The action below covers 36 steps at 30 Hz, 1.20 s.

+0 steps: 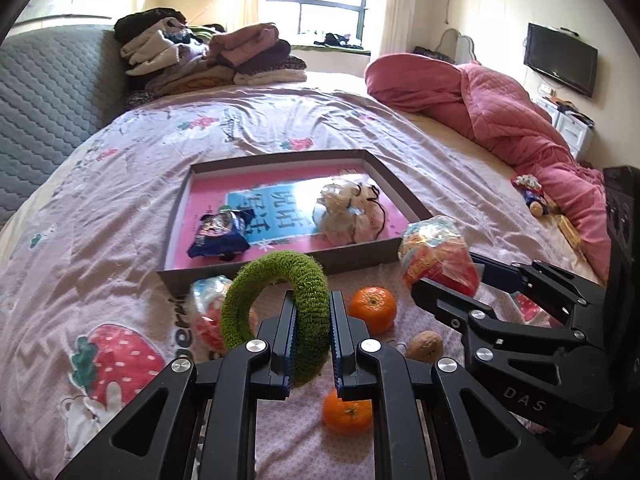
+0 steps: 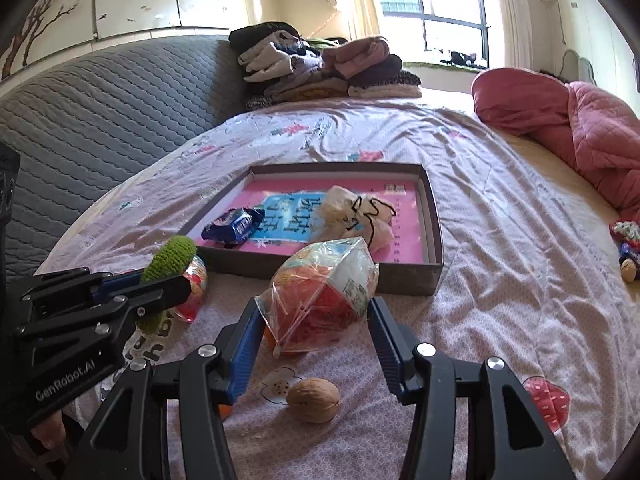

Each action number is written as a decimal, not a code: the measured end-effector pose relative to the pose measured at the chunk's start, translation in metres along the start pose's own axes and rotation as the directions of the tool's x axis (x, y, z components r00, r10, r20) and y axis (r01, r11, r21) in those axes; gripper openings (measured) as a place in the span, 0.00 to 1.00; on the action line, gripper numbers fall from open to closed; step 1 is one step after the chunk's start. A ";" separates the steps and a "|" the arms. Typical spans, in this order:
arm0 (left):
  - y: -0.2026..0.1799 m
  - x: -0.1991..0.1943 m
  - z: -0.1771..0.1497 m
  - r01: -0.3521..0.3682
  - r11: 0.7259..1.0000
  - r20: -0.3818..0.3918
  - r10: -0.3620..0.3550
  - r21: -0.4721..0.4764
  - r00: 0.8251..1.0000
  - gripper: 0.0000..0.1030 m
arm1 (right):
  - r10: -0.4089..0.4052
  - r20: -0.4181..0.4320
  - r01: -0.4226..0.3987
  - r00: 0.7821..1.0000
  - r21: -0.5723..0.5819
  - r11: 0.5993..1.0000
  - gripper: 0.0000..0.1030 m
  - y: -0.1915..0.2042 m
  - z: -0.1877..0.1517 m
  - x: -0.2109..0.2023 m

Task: Organize objects
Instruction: 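Carry green ring with left gripper while right carries candy bag over tray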

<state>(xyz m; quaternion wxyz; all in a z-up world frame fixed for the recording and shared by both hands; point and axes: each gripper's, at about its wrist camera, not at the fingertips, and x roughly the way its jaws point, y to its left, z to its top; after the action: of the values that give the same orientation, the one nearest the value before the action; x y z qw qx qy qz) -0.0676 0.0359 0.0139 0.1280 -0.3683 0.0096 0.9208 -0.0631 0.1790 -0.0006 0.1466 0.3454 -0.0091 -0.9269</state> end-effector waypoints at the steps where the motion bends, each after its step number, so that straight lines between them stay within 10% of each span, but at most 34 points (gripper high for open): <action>1: 0.002 -0.002 0.001 -0.003 1.000 0.003 0.003 -0.003 1.000 0.13 | -0.004 0.005 0.004 1.000 -0.005 1.000 0.51 0.001 0.001 -0.002; 36: 0.044 -0.027 0.040 -0.062 0.995 0.132 0.071 -0.072 0.989 0.14 | -0.022 0.177 0.040 0.984 -0.097 0.995 0.51 0.024 0.057 -0.030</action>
<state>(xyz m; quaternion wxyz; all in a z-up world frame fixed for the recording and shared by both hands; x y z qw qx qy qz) -0.0865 -0.0082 0.0585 0.0850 -0.3089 -0.0181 0.9471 -0.0717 0.1596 0.0651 0.1477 0.2547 0.0298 -0.9552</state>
